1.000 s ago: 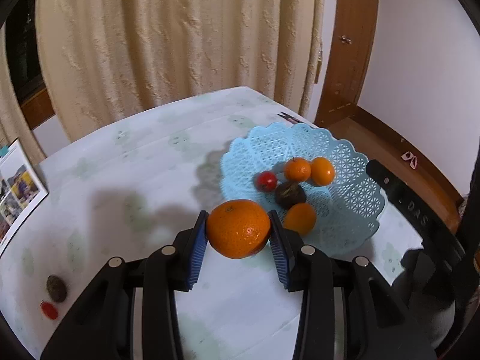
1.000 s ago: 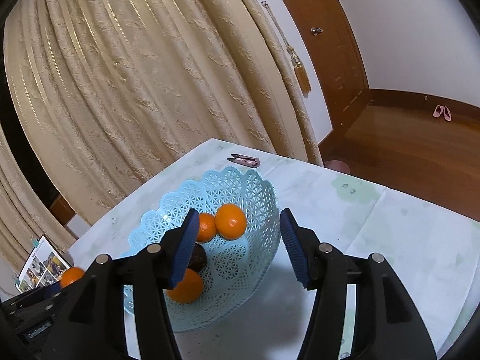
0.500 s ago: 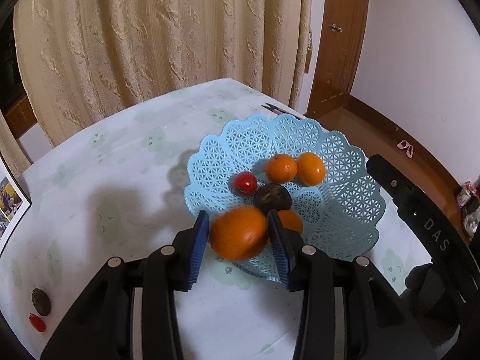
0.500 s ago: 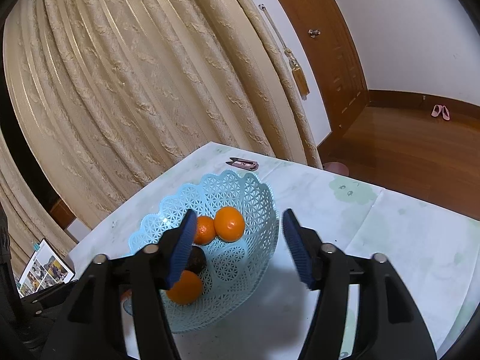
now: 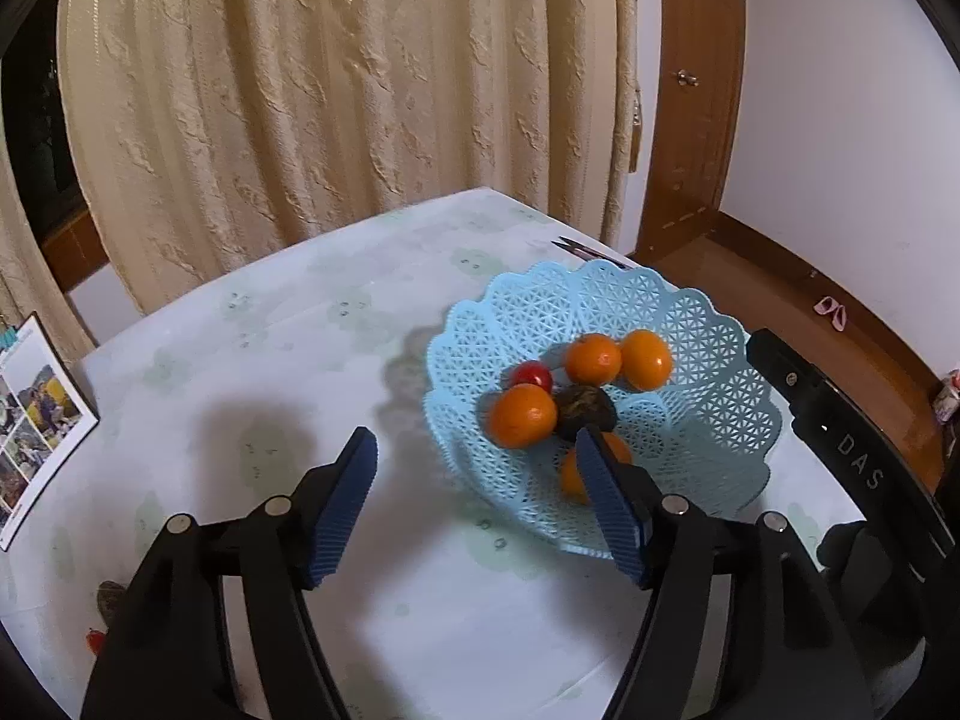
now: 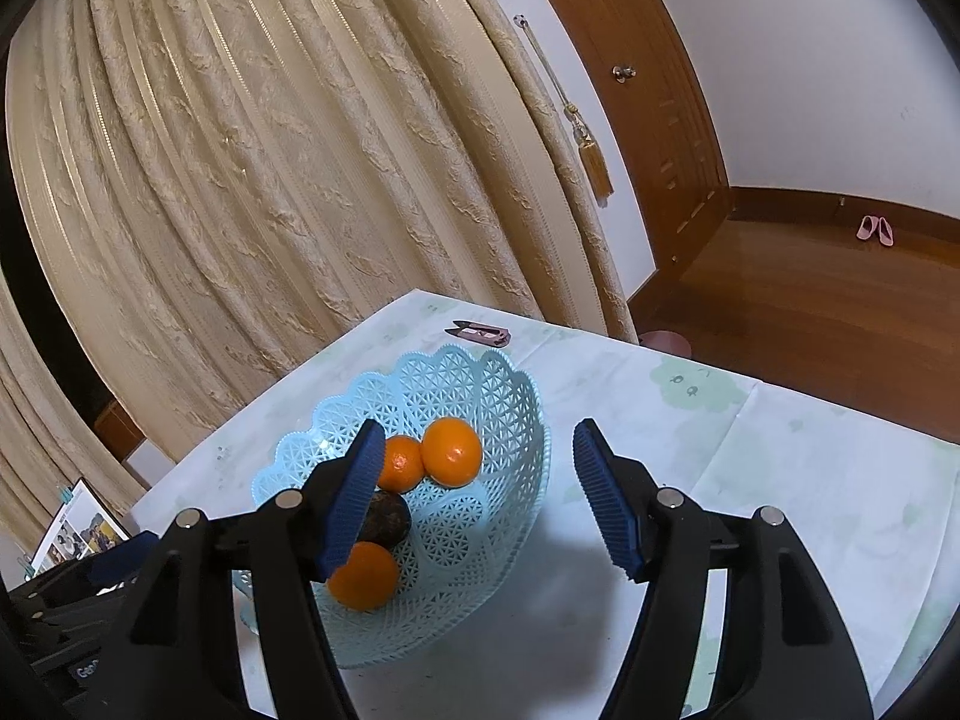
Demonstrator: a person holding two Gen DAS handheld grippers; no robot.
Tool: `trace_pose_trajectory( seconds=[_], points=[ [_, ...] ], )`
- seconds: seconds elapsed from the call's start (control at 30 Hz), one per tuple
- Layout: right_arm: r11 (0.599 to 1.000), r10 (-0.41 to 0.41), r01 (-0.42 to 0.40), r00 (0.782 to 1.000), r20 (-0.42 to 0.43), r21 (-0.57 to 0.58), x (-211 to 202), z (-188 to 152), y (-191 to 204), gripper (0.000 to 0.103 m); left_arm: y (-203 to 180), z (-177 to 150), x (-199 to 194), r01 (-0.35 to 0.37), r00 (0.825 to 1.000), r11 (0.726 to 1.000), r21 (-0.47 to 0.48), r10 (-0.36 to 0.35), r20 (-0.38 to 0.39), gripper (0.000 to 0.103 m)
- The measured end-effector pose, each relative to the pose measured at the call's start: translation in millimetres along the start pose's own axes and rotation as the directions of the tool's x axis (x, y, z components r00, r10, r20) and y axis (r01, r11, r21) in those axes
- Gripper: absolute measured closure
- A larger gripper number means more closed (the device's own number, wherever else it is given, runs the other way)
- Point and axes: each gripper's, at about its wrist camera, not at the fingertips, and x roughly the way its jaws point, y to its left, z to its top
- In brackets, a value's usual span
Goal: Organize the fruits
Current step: 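Lower the held orange into the blue basket and open the left gripper, then move both grippers back toward the remaining fruits on the table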
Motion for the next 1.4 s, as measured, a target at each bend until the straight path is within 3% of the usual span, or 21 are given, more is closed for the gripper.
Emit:
trace_pose_trajectory(
  seconds=[0.23, 0.4, 0.77, 1.1, 1.4],
  points=[
    [1.000, -0.002, 0.003, 1.000, 0.010, -0.016, -1, -3, 2, 0.033, 12, -4, -9, -0.055, 0.998, 0.998, -0.003, 0.055, 0.021, 0.030],
    [0.999, -0.008, 0.009, 1.000, 0.007, -0.035, 0, -4, 4, 0.032, 24, -10, -17, -0.093, 0.995, 0.996, -0.011, 0.093, 0.035, 0.020],
    [0.995, -0.045, 0.045, 0.999, 0.009, -0.086, 5, -8, 12, 0.032, 66, -26, -45, -0.130, 0.991, 0.990, -0.062, 0.132, 0.033, 0.019],
    [0.979, -0.067, 0.074, 0.997, 0.043, -0.189, 2, -19, 33, 0.032, 140, -56, -83, -0.183, 0.982, 0.970, -0.160, 0.188, 0.018, 0.019],
    [0.965, 0.002, 0.006, 0.999, 0.033, -0.262, -16, -37, 67, 0.032, 213, -88, -93, -0.245, 0.969, 0.929, -0.277, 0.244, -0.038, 0.019]
  ],
)
